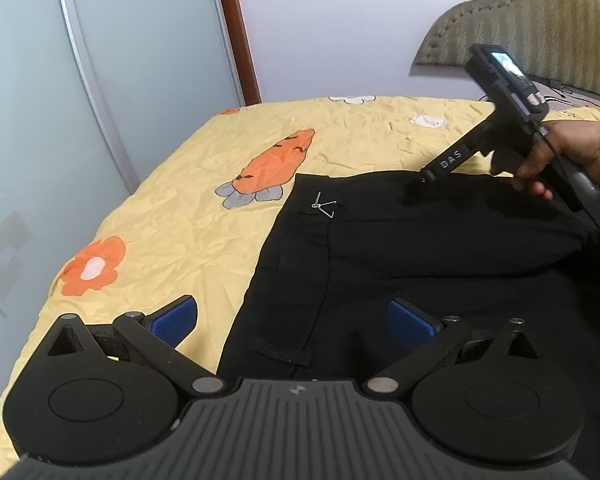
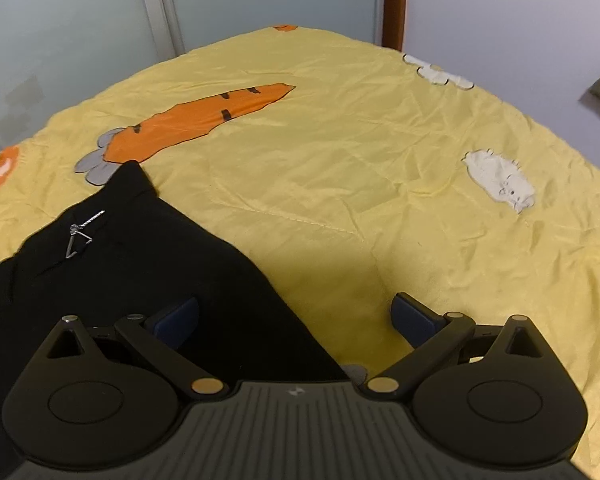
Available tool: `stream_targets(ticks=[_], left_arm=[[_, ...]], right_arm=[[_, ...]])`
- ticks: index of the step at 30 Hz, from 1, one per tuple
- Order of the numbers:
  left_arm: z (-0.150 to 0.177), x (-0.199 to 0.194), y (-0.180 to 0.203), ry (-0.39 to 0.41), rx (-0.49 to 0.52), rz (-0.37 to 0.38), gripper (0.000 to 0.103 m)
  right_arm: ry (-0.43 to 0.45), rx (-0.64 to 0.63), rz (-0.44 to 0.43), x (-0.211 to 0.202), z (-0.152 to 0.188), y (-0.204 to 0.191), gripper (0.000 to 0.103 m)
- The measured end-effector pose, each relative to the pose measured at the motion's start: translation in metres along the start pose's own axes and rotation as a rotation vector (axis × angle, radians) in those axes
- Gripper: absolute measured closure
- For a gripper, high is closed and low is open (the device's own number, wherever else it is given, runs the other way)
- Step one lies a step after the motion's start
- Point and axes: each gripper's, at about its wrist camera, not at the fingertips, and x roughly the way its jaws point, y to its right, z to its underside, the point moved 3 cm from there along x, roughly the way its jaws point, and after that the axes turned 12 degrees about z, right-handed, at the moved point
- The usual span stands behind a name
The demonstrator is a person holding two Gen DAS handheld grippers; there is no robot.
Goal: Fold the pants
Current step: 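Reach the right gripper to the trouser waistband corner and close on it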
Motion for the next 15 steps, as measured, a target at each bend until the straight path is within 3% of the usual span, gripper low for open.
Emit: stream_targets(ticks=[3, 4, 5, 7, 11, 15], left_arm=[[-0.008, 0.006, 0.000, -0.006, -0.009, 0.001, 0.000], [-0.011, 0.009, -0.001, -0.007, -0.012, 0.003, 0.000], [-0.015, 0.012, -0.001, -0.012, -0.015, 0.003, 0.000], [-0.024, 0.017, -0.003, -0.019, -0.027, 0.008, 0.001], [-0.038, 0.029, -0.008, -0.044, -0.080, 0.039, 0.001], [-0.051, 0.042, -0.009, -0.068, -0.132, 0.059, 0.001]], right_arm=[[0.001, -0.045, -0.033, -0.006, 0.002, -0.005, 0.014], [0.005, -0.061, -0.052, -0.008, 0.002, -0.007, 0.029], [0.010, -0.069, -0.073, -0.012, 0.002, -0.008, 0.050], [0.016, -0.066, -0.083, -0.016, 0.001, -0.008, 0.075], [0.049, -0.071, -0.074, -0.018, 0.006, -0.011, 0.088], [0.083, -0.093, -0.056, -0.024, 0.012, -0.015, 0.093]])
